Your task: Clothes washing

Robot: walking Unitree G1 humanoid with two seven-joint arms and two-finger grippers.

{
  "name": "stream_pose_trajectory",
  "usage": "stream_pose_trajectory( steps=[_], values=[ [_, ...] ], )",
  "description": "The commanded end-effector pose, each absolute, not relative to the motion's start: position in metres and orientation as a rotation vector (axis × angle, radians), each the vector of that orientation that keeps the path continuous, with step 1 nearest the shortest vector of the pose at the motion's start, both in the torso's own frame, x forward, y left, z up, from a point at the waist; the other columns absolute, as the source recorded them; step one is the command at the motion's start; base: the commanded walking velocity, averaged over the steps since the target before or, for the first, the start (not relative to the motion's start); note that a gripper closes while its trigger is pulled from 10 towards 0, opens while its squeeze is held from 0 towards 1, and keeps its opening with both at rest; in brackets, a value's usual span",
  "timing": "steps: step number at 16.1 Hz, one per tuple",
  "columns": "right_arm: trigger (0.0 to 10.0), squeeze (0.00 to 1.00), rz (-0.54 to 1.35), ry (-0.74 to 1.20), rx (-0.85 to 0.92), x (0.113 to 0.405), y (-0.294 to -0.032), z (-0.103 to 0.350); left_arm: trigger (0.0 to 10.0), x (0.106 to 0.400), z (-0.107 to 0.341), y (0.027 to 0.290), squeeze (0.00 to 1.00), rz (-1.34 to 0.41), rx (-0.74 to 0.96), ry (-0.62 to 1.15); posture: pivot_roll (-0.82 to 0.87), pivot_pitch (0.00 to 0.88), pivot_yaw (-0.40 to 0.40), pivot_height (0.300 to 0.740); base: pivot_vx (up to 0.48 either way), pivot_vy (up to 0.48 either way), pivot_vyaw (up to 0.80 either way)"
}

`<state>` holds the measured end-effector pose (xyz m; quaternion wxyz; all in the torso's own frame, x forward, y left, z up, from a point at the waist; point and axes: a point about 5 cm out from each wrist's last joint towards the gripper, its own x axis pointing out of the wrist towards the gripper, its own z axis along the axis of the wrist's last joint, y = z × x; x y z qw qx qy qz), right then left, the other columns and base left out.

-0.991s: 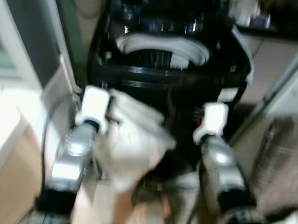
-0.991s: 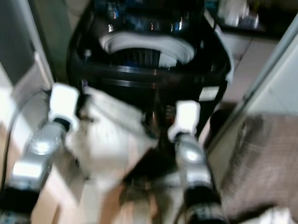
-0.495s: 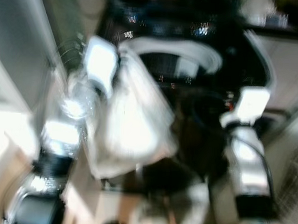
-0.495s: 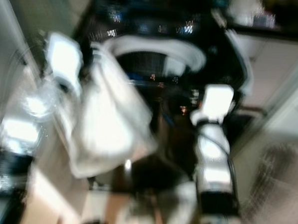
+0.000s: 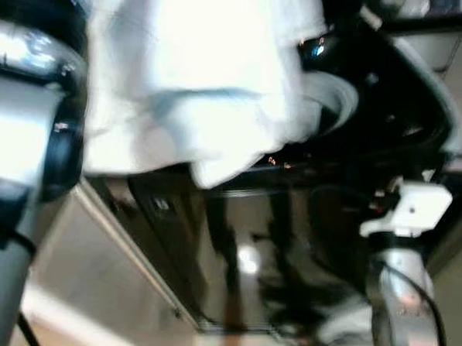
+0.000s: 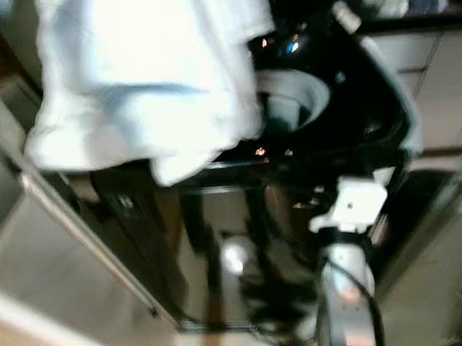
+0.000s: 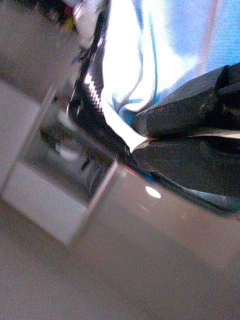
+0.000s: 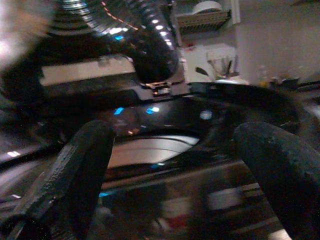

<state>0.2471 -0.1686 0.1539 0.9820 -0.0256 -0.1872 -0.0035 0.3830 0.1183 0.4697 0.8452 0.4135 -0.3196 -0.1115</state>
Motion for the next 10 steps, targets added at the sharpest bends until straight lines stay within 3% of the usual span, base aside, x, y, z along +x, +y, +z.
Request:
stream_pose_trajectory(
  steps=[1, 3, 7, 8, 10],
  values=[
    [10.0, 0.0, 0.019, -0.384, -0.055, 0.237, -0.157, 0.156, 10.0, 0.394, 0.454, 0.121, 0.0, -0.162, 1.017, -0.593, -0.27, 0.0, 0.227, 0.727, 0.48, 0.0, 0.0],
    [10.0, 0.0, -0.009, -0.365, -0.06, 0.227, -0.159, 0.155, 10.0, 0.412, 0.404, 0.103, 0.0, -0.221, 1.122, -0.462, -0.32, 0.011, 0.242, 0.727, 0.0, 0.0, 0.0],
    [10.0, 0.0, 0.003, -0.443, -0.074, 0.223, -0.159, 0.187, 10.0, 0.421, 0.326, 0.096, 0.0, -0.457, 1.115, -0.269, -0.33, 0.015, 0.217, 0.727, 0.0, 0.0, 0.0],
    [10.0, 0.0, 0.011, -0.468, -0.072, 0.222, -0.157, 0.197, 10.0, 0.422, 0.32, 0.097, 1.0, -0.469, 1.106, -0.247, -0.33, 0.014, 0.213, 0.727, 0.0, 0.0, 0.0],
    [10.0, 0.0, 0.038, -0.499, -0.071, 0.214, -0.151, 0.209, 10.0, 0.422, 0.312, 0.098, 1.0, -0.482, 1.082, -0.22, -0.32, 0.01, 0.195, 0.727, 0.0, 0.0, 0.0]
  ],
)
